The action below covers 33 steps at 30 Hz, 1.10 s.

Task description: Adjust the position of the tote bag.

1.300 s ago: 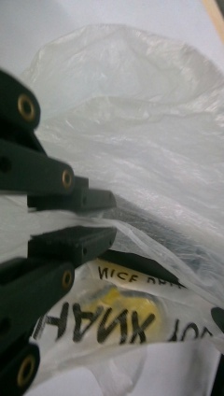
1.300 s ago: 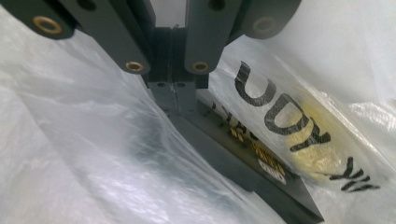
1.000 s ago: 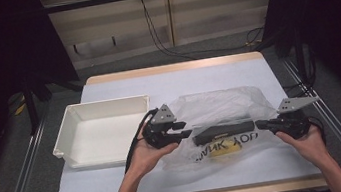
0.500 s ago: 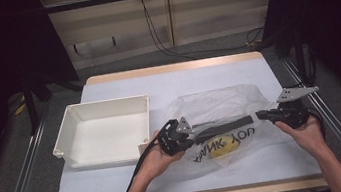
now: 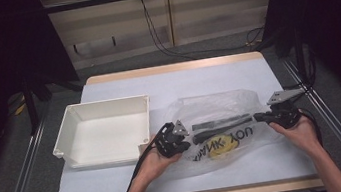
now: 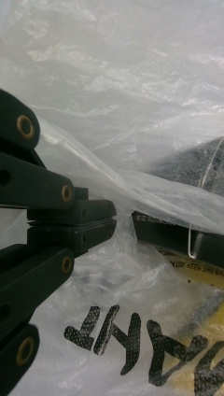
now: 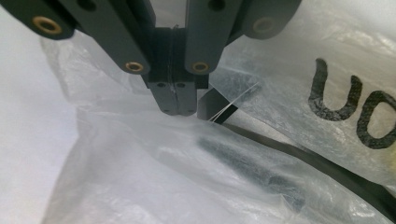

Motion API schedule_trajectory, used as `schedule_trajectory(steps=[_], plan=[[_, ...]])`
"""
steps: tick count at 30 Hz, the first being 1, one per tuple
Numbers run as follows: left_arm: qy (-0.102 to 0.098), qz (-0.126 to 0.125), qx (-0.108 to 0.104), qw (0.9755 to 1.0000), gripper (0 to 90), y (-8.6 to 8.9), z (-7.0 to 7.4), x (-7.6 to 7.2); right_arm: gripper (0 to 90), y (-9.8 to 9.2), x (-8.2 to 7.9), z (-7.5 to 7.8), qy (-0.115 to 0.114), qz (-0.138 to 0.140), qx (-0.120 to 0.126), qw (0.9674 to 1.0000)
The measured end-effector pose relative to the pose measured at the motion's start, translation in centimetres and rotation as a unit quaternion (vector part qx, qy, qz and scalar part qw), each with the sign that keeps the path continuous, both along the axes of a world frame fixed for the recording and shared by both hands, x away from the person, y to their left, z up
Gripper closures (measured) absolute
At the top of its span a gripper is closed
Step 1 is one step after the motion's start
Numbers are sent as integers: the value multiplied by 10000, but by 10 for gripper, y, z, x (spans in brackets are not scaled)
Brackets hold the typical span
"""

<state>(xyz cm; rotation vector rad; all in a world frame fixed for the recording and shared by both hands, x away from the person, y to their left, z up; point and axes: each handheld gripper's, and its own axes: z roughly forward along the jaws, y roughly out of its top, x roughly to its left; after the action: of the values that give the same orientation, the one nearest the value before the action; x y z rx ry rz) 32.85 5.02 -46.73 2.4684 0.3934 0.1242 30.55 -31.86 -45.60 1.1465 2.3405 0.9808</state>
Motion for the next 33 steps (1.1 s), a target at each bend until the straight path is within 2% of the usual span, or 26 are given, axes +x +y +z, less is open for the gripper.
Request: schedule_trajectory(steps=[3, 5, 8, 9, 10, 12, 13, 15, 16, 17, 18, 22, 24, 25, 28, 31, 32, 33], plan=[[-14, -50, -28, 10000, 891, -2, 0, 0, 900, 5, 3, -5, 84, 82, 1, 9999], [-39, -32, -33, 10000, 888, -4, -1, 0, 900, 10, 4, -9, 149, 103, -159, 9997], [-47, -7, -16, 10000, 900, -4, -1, 0, 900, 11, 5, -13, 184, 121, -224, 9995], [-80, 67, -27, 9999, 900, -4, -2, -1, 900, 11, 5, -15, 212, 61, -432, 9988], [-113, 10, 67, 9999, 900, -3, -1, 0, 900, 11, 5, -15, 212, 61, -432, 9988], [-235, 68, 100, 9997, 900, -1, -1, -1, 900, 10, 5, -18, 234, 90, -495, 9985], [-223, 54, 134, 9996, 900, 1, -1, -1, 900, 10, 5, -18, 234, 90, -495, 9985], [-247, 102, 172, 9995, 900, 4, 0, -2, 900, 10, 2, -18, 207, 29, -696, 9974], [-249, 150, 208, 9994, 900, 6, 0, -3, 900, 8, 2, -18, 200, 0, -697, 9974], [-250, 151, 226, 9993, 900, 10, 0, -4, 900, 5, -2, -17, 161, -92, -923, 9956], [-210, 184, 198, 9994, 900, 12, 0, -4, 900, 3, -4, -17, 149, -131, -981, 9950], [-137, 195, 159, 9996, 900, 19, 0, -5, 900, -10, -9, -17, 179, -247, -834, 9961], [-217, 214, 224, 9993, 900, 21, 1, -8, 900, -14, -12, -17, 208, -317, -815, 9960], [-278, 159, 330, 9989, 900, 24, 2, -12, 900, -16, -13, -17, 210, -347, -799, 9960], [-236, 230, 265, 9991, 900, 29, 1, -13, 900, -20, -15, -18, 207, -409, -760, 9961], [-284, 205, 350, 9988, 900, 29, 2, -15, 900, -21, -15, -18, 203, -459, -803, 9955], [-297, 264, 302, 9988, 900, 29, 2, -17, 900, -22, -15, -17, 178, -449, -859, 9951], [-384, 227, 409, 9982, 900, 29, 2, -18, 900, -22, -16, -17, 160, -461, -918, 9946]])
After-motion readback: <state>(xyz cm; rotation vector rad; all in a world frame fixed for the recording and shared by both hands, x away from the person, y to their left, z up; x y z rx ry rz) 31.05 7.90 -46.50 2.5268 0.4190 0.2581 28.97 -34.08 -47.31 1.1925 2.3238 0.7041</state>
